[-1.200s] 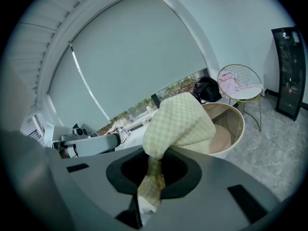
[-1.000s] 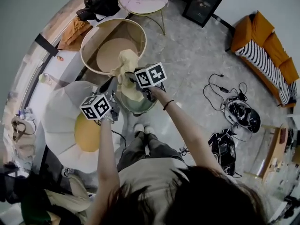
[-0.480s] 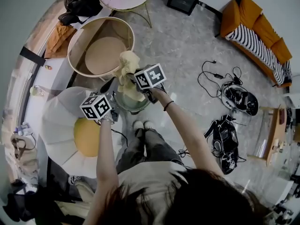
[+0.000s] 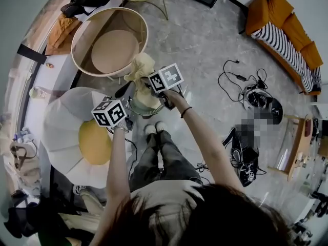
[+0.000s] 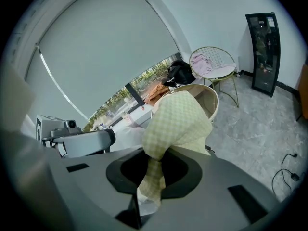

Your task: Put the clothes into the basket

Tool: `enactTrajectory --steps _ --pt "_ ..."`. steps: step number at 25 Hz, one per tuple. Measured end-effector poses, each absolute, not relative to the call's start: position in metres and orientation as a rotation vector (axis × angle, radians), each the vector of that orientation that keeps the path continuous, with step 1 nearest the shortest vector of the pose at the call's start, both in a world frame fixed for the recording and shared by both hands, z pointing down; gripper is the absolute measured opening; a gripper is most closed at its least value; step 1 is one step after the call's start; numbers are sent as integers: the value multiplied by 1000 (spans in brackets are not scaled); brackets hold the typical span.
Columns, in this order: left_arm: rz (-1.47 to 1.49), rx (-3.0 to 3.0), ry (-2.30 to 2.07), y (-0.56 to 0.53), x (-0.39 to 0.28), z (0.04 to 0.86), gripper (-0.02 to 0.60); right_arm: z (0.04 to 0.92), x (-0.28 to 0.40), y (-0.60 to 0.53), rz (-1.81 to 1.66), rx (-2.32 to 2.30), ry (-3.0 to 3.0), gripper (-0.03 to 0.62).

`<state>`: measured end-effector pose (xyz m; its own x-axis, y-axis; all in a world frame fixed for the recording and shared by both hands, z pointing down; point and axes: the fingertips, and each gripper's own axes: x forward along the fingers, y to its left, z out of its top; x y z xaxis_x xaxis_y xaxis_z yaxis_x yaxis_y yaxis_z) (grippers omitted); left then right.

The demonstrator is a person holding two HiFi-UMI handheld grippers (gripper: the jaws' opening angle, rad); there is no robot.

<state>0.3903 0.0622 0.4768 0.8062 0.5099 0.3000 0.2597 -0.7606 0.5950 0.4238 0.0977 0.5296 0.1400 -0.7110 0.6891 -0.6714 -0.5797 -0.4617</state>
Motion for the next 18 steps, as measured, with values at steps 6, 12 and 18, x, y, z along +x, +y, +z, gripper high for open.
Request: enactTrajectory --steps 6,12,18 --pt "611 2447 551 57 393 483 11 548 426 97 -1497 -2351 1428 52" --pt "622 2438 526 57 391 492 11 565 423 98 -1540 -2316 1424 52" --pt "639 2426 509 59 393 504 11 594 427 105 -1634 -2383 1413 81"
